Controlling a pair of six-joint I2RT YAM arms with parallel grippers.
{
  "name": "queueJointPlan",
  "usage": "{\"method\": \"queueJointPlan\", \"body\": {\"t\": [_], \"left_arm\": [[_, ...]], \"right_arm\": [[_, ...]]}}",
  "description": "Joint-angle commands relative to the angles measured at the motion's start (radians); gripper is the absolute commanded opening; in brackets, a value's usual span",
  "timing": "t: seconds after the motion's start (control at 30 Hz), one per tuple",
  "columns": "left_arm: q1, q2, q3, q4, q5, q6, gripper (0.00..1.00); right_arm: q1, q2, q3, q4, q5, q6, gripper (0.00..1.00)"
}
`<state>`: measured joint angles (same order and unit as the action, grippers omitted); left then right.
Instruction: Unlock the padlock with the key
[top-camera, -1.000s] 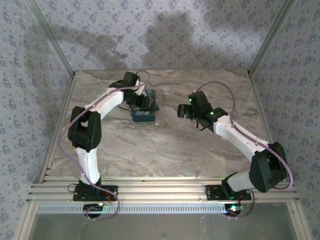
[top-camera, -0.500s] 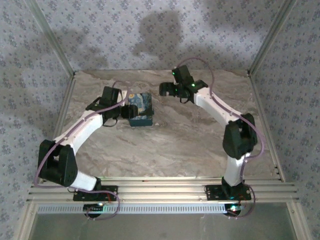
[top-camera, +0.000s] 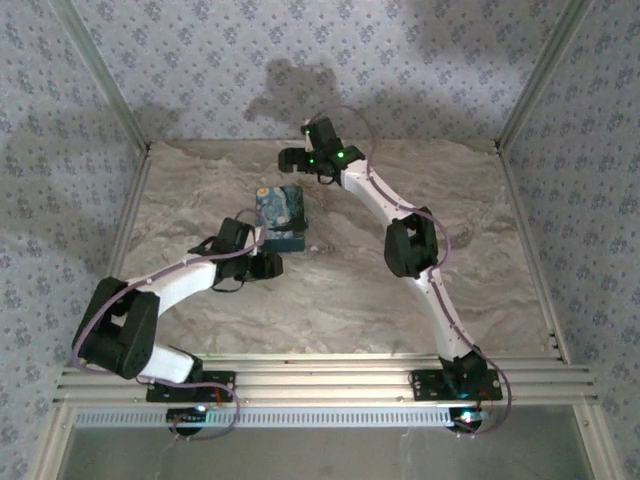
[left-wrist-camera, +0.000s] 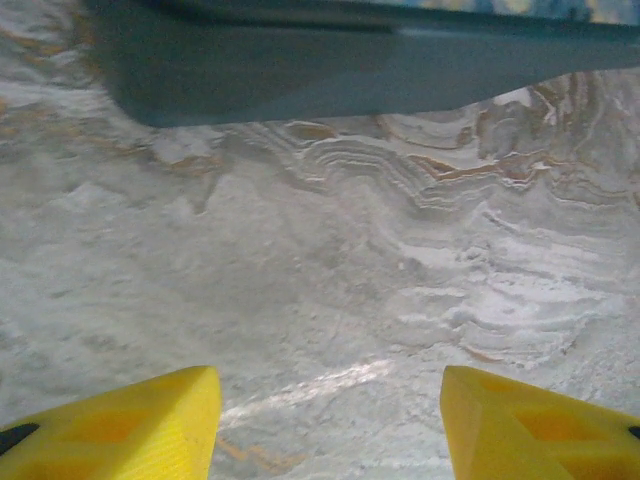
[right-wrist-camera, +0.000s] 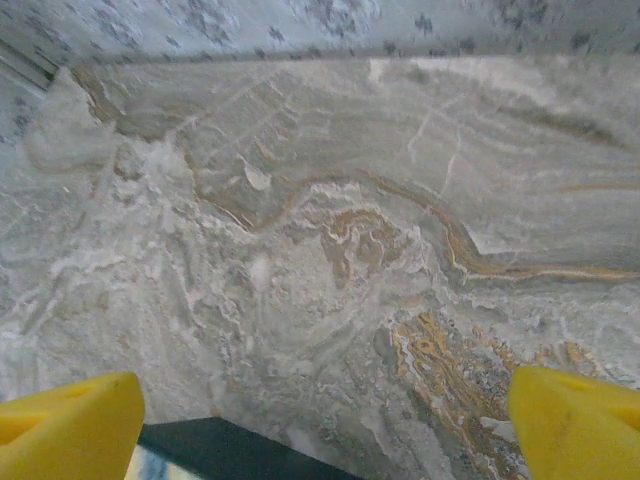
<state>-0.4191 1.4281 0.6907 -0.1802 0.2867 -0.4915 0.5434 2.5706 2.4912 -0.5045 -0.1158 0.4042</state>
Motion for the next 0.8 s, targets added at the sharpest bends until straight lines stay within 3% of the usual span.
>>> {"method": "queueJointPlan", "body": {"t": [0.0, 0.27, 0.47, 0.77], "left_arm": [[-0.001, 0.02, 0.004, 0.067, 0.01, -0.019, 0.6], [0.03, 0.103, 0.059, 0.095, 0.029, -0.027, 0.6], [0.064, 0.102, 0.06, 0.094, 0.033, -0.041, 0.6], [0.208, 0.1, 0.115, 0.063, 0.083, -0.036, 0.61]], "right_arm": [[0.001, 0.022, 0.026, 0.025, -0.044, 0.034, 0.94], [0.019, -0.015, -0.123, -0.016, -0.089, 0.0, 0.92], [0.012, -0.145, -0.372, 0.059, -0.099, -0.031, 0.91], [0.037, -0.433, -0.813, 0.147, -0.031, -0.056, 0.87]]}}
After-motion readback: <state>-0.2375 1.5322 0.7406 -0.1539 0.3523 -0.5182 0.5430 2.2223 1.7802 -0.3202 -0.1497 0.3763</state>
